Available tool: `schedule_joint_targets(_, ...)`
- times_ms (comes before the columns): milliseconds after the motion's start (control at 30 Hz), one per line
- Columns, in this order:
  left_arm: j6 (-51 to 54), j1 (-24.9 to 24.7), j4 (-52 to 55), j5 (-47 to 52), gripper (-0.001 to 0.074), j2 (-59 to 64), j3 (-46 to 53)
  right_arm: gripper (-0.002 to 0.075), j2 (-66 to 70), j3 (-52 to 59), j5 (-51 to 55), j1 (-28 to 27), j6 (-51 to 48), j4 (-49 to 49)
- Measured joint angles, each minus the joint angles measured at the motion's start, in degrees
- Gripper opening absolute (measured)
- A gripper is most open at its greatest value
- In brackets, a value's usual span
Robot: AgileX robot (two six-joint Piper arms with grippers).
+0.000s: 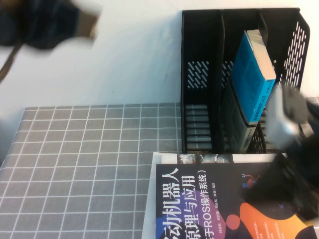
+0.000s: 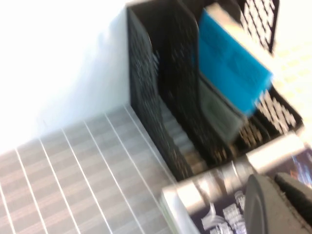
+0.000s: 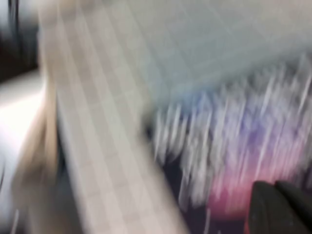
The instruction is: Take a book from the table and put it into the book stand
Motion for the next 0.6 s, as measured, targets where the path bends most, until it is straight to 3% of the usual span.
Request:
schedule_joint_targets(133, 0.0, 0.0, -1.15, -3.27, 0.0001, -8.95, 13.09, -0.0004, -3.53, 0.0, 8.09, 0.0, 18.38, -23.16)
schedule_joint_targets(300, -1.07, 0.11, -1.59, -13.18, 0.0001, -20.12, 30.0, -0.0004, -11.27, 0.0, 7.07, 0.0, 35.64, -40.4)
schedule_joint_targets(433, -0.05, 0.11, -1.42, -21.91, 0.0001, -29.65, 42.93, -0.0004, -19.34, 0.0, 4.55, 0.0, 40.98, -49.3)
schedule_joint_targets(600, 0.42, 0.11, 0.79, -29.35, 0.0001, -37.47, 54.56, -0.0004, -29.54, 2.09, 1.13, 0.0, 43.98, -51.54)
